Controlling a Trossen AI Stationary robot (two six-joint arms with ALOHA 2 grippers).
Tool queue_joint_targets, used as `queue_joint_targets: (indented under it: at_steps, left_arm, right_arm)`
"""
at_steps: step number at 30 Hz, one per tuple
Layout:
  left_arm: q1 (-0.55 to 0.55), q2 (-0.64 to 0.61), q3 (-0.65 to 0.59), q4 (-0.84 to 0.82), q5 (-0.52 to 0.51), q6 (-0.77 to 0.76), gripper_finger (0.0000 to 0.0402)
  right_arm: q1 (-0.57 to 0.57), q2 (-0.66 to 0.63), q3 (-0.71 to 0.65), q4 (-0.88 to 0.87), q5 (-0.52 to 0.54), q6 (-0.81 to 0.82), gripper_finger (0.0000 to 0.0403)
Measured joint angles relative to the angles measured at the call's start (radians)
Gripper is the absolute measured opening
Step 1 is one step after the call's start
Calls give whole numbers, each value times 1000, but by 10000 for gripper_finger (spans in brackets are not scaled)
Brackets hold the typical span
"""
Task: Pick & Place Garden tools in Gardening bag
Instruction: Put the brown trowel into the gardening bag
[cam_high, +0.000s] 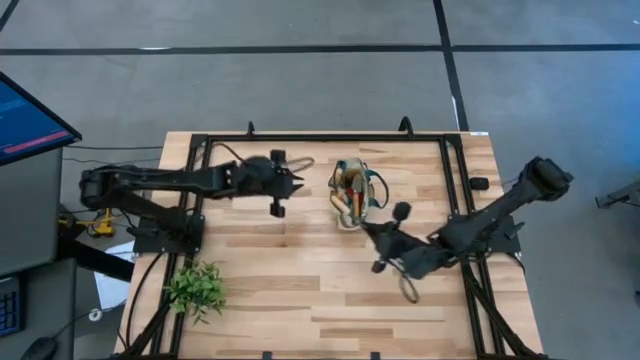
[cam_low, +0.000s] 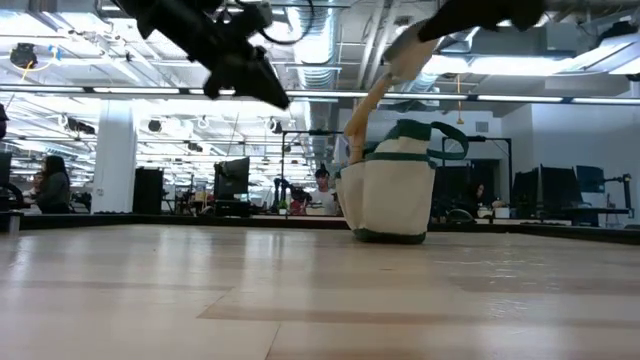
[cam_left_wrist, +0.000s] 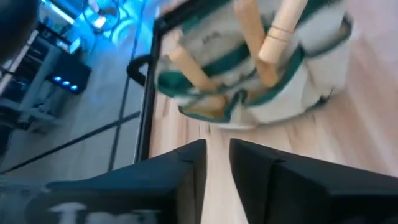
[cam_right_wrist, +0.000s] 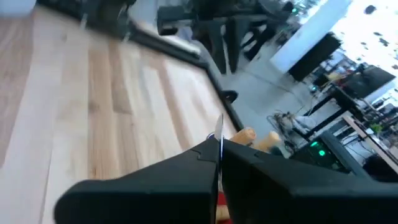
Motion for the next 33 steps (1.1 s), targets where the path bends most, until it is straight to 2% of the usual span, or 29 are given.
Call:
queue_joint_targets:
  at_steps: [4, 6, 9, 12, 17, 21, 24, 28, 33]
  left_arm:
    - [34, -63, 0, 40, 117, -37, 35]
    - [35, -88, 0, 68, 139, -39, 26]
    - [32, -114, 0, 112, 143, -55, 16]
    - [32, -120, -1, 170, 209, -135, 11]
    - [30, -69, -26, 412, 441, -324, 13]
    - [26, 24, -56, 587, 477, -352, 32]
    - [35, 104, -56, 677, 468, -394, 59]
    - [40, 202, -56, 844, 464, -551, 106]
    - [28, 276, -56, 972, 475, -700, 165]
  right_arm:
    - [61, -109, -142, 223, 87, -68, 0]
    - [78, -155, -208, 407, 77, -161, 0]
    - [88, -204, -301, 718, -11, -317, 0]
    - [84, -232, -389, 989, -115, -426, 0]
    - [51, -238, -547, 1331, -257, -475, 0]
    - [39, -218, -664, 1549, -289, -485, 0]
    - [44, -219, -732, 1599, -308, -494, 0]
    - [29, -264, -791, 1603, -301, -462, 0]
    - [16, -316, -803, 1605, -338, -441, 0]
